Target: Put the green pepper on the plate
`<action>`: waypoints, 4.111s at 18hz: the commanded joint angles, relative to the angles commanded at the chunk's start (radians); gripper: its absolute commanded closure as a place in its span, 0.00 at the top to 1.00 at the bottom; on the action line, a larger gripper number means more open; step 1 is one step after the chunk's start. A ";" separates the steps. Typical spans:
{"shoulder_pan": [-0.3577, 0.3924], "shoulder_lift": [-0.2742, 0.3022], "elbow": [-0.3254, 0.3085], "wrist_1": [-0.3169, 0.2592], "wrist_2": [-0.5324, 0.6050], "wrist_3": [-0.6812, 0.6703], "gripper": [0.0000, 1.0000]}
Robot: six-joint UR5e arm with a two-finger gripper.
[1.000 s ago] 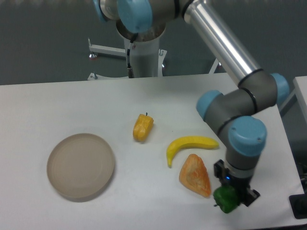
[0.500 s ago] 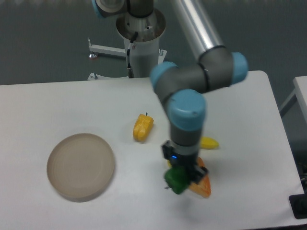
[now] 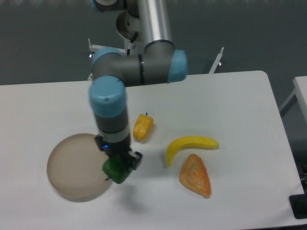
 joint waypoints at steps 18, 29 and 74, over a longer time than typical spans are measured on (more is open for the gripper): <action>-0.075 -0.024 -0.138 0.037 0.000 -0.129 0.28; -0.084 -0.044 -0.140 0.043 0.000 -0.131 0.28; -0.032 0.020 -0.164 0.041 0.017 0.015 1.00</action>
